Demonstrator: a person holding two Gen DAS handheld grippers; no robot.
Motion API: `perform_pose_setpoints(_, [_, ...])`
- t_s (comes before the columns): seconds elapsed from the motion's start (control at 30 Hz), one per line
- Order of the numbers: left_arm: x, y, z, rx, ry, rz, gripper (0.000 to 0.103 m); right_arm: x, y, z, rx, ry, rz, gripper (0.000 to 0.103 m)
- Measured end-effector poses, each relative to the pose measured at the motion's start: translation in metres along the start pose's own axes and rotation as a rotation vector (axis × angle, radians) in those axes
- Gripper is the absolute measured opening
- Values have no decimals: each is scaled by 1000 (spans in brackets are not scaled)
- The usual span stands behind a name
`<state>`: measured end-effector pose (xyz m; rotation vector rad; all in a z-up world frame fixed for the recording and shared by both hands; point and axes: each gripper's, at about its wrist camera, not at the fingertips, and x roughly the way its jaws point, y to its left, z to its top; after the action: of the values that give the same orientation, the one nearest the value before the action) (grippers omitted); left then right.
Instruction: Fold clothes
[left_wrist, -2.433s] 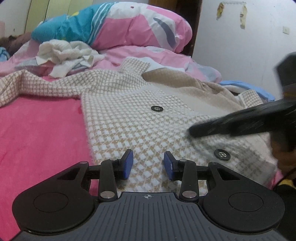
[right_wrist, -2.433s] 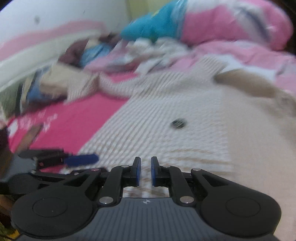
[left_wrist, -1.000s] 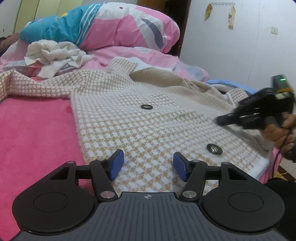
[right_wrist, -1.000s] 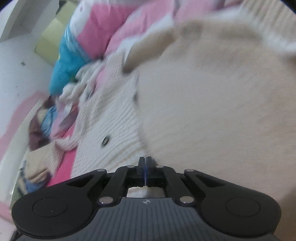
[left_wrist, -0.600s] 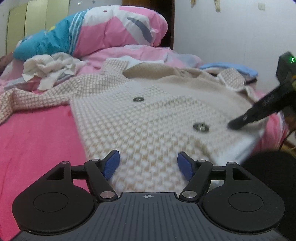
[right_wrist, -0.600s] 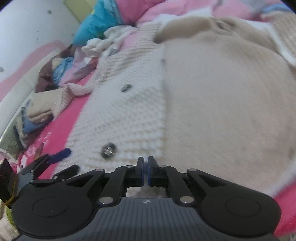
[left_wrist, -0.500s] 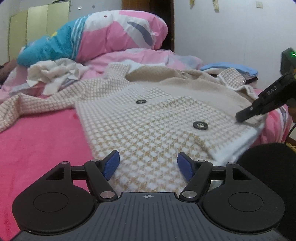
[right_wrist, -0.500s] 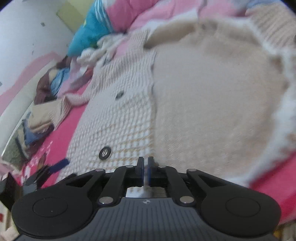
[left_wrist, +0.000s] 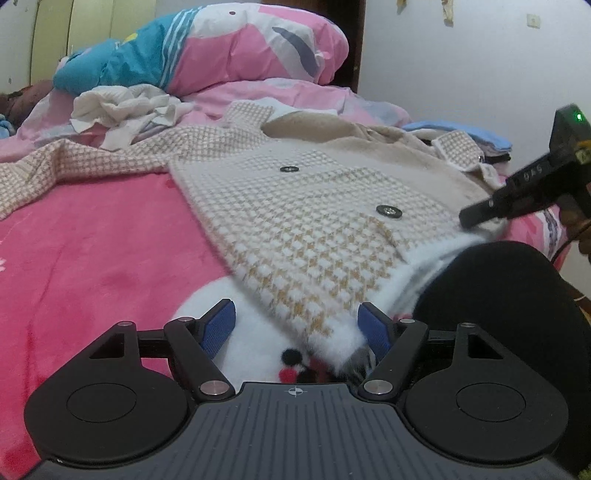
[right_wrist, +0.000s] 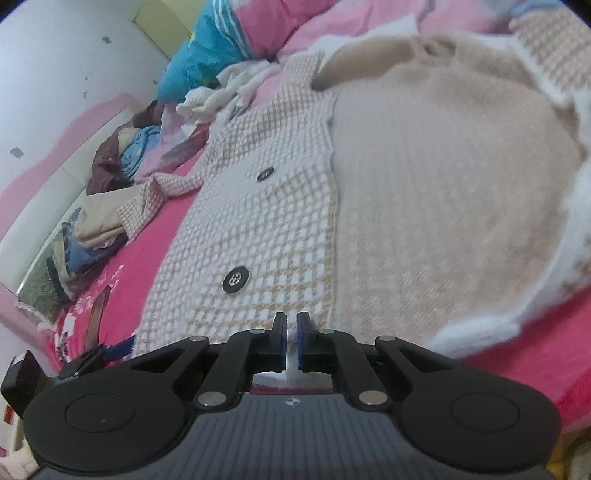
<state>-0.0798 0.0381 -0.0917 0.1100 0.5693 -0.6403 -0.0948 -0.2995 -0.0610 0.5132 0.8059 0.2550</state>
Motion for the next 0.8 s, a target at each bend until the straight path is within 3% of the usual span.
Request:
perform_pose_setpoints(0.2, [-13, 7, 12, -62, -71, 14, 74, 9, 18, 9, -47, -29, 37, 5])
perform_pose_setpoints(0.43, [6, 12, -3, -81, -34, 75, 73, 25, 16, 1, -105, -15, -13, 5])
perform_pose_setpoints(0.67, [-15, 18, -1, -112, -47, 92, 73, 28, 6, -5, -99, -4, -11, 4])
perform_pose_setpoints(0.8, [-32, 23, 8, -145, -107, 94, 73, 26, 11, -5, -118, -4, -24, 4])
